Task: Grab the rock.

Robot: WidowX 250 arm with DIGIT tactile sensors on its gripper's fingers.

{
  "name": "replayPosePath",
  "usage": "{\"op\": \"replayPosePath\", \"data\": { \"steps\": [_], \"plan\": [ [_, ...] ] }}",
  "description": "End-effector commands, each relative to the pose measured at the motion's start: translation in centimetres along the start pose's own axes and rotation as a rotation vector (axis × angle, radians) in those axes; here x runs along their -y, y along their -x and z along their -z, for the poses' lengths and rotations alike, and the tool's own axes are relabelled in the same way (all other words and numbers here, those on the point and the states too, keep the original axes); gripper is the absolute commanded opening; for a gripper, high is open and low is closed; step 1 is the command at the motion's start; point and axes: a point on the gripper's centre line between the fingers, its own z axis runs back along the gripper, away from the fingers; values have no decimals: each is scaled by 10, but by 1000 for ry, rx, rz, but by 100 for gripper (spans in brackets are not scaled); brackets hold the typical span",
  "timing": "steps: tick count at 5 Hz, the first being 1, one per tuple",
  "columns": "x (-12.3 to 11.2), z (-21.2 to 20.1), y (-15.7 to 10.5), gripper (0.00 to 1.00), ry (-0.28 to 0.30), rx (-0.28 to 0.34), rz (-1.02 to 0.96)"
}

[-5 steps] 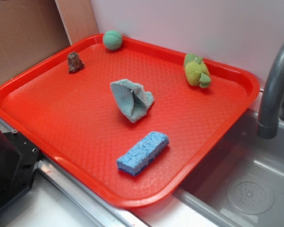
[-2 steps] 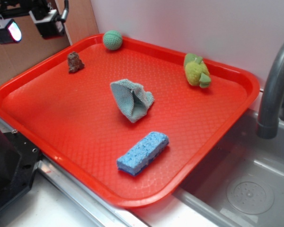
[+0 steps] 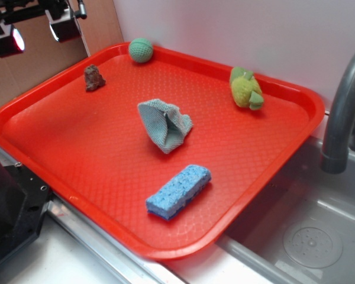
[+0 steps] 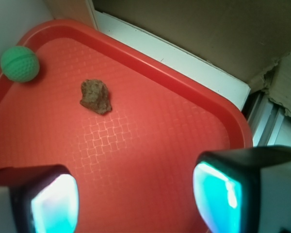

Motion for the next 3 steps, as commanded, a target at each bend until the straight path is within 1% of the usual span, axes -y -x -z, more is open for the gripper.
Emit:
{"op": "replayPosePath", "data": {
  "steps": [1, 2, 3],
  "plan": [
    [-6, -16, -11, 100, 26, 43, -9],
    [-6, -16, -11, 100, 26, 43, -9],
    [14, 6, -16, 100, 24, 116, -55]
  ]
}}
